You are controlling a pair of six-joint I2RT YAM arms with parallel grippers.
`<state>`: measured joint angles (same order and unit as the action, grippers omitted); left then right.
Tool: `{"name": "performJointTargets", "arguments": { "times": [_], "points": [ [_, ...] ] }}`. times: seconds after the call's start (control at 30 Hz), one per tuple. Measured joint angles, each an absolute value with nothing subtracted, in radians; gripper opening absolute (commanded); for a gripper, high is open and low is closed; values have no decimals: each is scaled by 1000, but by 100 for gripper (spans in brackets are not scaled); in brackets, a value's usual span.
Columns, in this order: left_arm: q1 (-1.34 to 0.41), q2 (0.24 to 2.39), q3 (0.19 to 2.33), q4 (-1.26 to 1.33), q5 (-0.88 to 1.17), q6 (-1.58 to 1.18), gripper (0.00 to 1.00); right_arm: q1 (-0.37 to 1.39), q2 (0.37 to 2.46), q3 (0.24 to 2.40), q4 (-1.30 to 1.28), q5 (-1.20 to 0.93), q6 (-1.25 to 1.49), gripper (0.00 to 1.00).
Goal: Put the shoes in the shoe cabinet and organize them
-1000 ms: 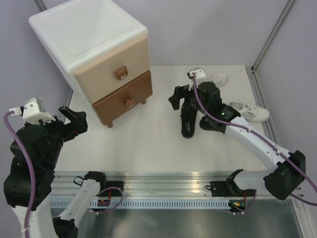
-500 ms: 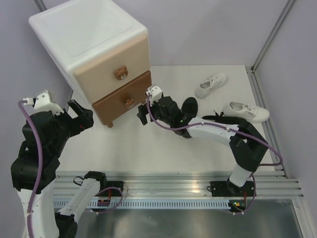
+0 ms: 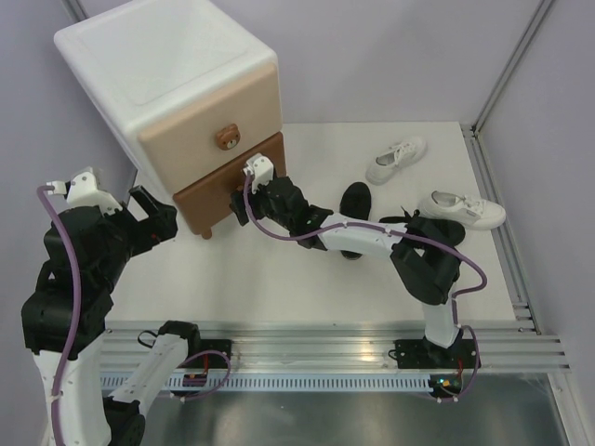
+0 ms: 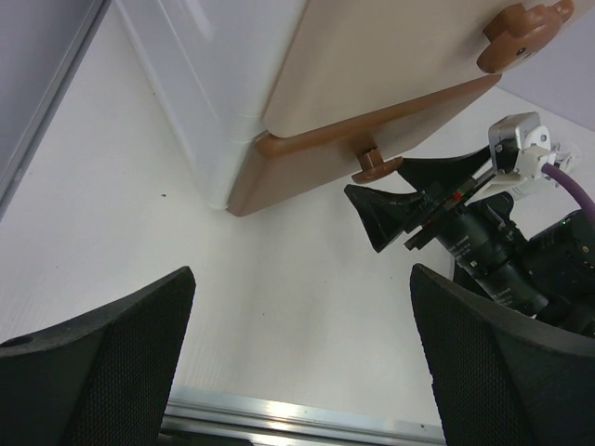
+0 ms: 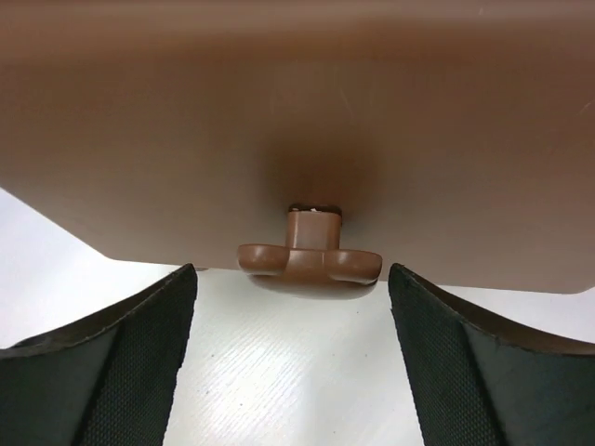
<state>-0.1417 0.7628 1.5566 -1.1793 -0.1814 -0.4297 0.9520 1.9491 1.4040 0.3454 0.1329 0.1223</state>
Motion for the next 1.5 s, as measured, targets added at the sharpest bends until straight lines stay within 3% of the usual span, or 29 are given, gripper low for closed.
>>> {"name": "performJointTargets", "arguments": {
  "times": [0.23, 0.37, 0.47, 0.53, 0.67, 0.9, 1.07, 1.3, 1.5],
  "points": [
    [-142, 753, 1573, -1183, -191, -430, 100, 952, 1998, 1430, 347, 146, 107, 64],
    [-142, 745, 1574, -1187, -193, -430, 100, 952, 2012, 1444, 346, 153, 101, 62],
    [-142, 744, 1574, -1194, -193, -430, 100, 953, 2015, 1450, 342, 155, 96, 55],
    [-142, 743, 1574, -1198, -193, -430, 100, 953, 2019, 1458, 339, 156, 93, 58],
    [-142, 736, 1573, -1202, -193, -430, 100, 954, 2025, 1464, 337, 155, 91, 73],
    [-142, 726, 1573, -1203, -193, -430, 100, 965, 2030, 1478, 337, 162, 89, 76],
    [-142, 725, 1573, -1204, -193, -430, 100, 965, 2043, 1495, 344, 187, 89, 65],
    [-142, 725, 1573, -1204, -202, -430, 100, 965, 2047, 1497, 344, 207, 90, 27],
    [-142, 725, 1573, -1204, -208, -430, 100, 965, 2035, 1493, 323, 207, 86, 13]
  ]
}}
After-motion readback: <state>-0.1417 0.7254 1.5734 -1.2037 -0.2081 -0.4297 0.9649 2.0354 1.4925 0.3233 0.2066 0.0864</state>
